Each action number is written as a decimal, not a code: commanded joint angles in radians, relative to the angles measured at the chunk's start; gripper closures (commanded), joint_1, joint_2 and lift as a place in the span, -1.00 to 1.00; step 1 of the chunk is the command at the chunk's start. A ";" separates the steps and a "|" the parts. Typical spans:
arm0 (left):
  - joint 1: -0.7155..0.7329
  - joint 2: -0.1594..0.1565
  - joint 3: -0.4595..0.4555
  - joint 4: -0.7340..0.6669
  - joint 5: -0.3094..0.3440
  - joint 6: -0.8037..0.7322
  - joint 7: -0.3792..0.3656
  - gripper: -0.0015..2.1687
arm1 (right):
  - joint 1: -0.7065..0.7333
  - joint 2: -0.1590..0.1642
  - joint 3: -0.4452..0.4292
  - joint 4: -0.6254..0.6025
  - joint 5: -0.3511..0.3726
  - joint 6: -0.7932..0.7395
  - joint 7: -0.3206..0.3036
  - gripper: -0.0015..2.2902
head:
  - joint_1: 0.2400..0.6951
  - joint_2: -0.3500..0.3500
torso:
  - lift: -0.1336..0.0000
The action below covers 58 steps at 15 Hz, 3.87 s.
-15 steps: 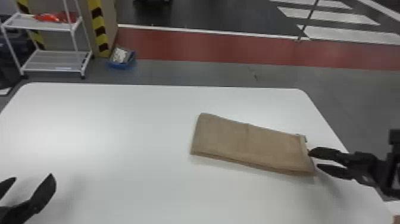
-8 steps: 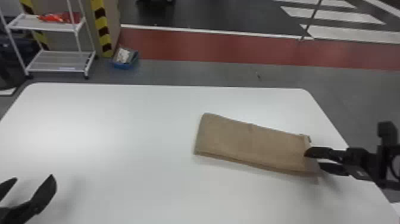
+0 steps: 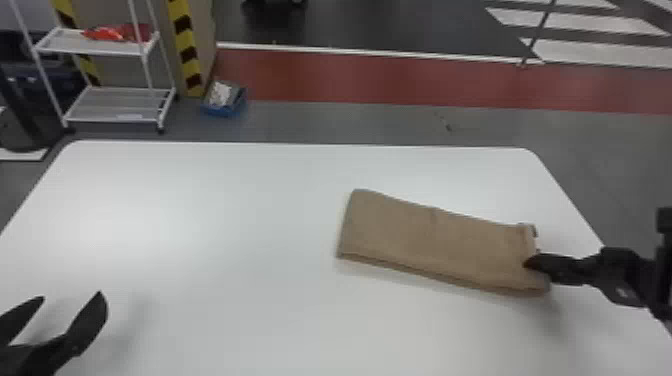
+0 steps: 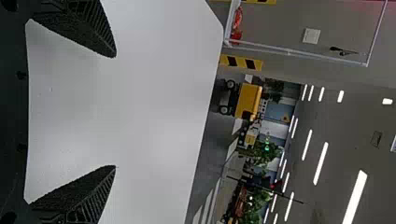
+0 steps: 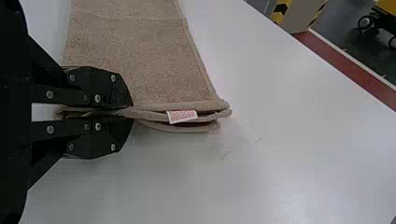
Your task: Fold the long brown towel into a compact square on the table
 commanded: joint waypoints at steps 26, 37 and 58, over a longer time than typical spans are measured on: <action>0.014 0.001 0.023 -0.009 -0.002 0.000 -0.011 -0.98 | -0.038 0.242 0.106 -0.168 -0.135 -0.038 -0.016 0.22 | 1.00 0.32 | -0.84; 0.003 0.002 0.031 0.018 -0.002 -0.016 -0.017 -0.98 | -0.057 0.248 0.090 -0.073 -0.154 -0.210 -0.077 0.22 | 1.00 0.25 | -0.84; -0.029 0.002 0.026 0.066 -0.005 -0.022 -0.015 -0.98 | -0.031 0.245 0.230 -0.076 -0.210 -0.274 -0.049 -0.95 | 1.00 0.50 | -0.84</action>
